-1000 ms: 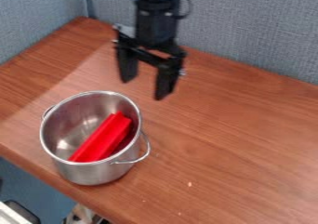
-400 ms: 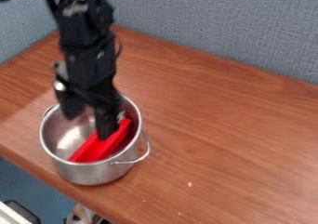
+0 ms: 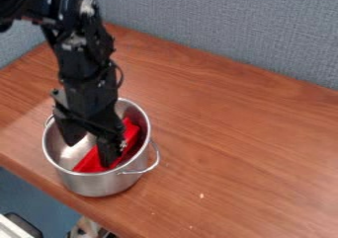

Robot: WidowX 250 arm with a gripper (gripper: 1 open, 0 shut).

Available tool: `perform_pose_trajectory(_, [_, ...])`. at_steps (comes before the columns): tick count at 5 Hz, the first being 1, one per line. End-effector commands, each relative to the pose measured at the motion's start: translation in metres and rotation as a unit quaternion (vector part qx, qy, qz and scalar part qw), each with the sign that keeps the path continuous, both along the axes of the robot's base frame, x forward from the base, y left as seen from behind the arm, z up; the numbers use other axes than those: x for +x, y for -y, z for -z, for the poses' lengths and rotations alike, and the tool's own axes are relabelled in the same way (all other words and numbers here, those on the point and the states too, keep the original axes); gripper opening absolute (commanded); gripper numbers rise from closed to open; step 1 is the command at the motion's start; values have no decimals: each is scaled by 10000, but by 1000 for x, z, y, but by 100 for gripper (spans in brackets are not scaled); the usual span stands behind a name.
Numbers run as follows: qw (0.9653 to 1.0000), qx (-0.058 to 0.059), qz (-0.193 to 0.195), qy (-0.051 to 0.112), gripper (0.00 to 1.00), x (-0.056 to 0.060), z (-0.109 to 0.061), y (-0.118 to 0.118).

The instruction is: Move the red object from the metal pot to the table

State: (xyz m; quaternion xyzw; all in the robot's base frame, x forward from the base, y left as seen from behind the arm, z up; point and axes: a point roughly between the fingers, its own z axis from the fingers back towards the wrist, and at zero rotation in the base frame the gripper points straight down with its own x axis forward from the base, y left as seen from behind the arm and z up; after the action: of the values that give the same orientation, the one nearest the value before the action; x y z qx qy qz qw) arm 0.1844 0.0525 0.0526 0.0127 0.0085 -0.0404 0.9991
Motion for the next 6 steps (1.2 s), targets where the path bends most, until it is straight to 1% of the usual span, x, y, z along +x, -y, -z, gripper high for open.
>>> perform_pose_trajectory(1, [9999, 89, -92, 95, 100, 0, 14, -8])
perform_pose_trajectory(2, [9997, 153, -143, 134, 100, 0, 21, -11])
perform_pose_trajectory(3, [9992, 209, 205, 274, 100, 7, 5, -6])
perform_pose_trajectory(4, [9974, 238, 564, 377, 100, 12, -8, 0])
perform_pose_trajectory(5, [9946, 263, 924, 386, 100, 12, -9, 5])
perform_pose_trajectory(6, [9950, 263, 900, 342, 100, 9, -8, 10])
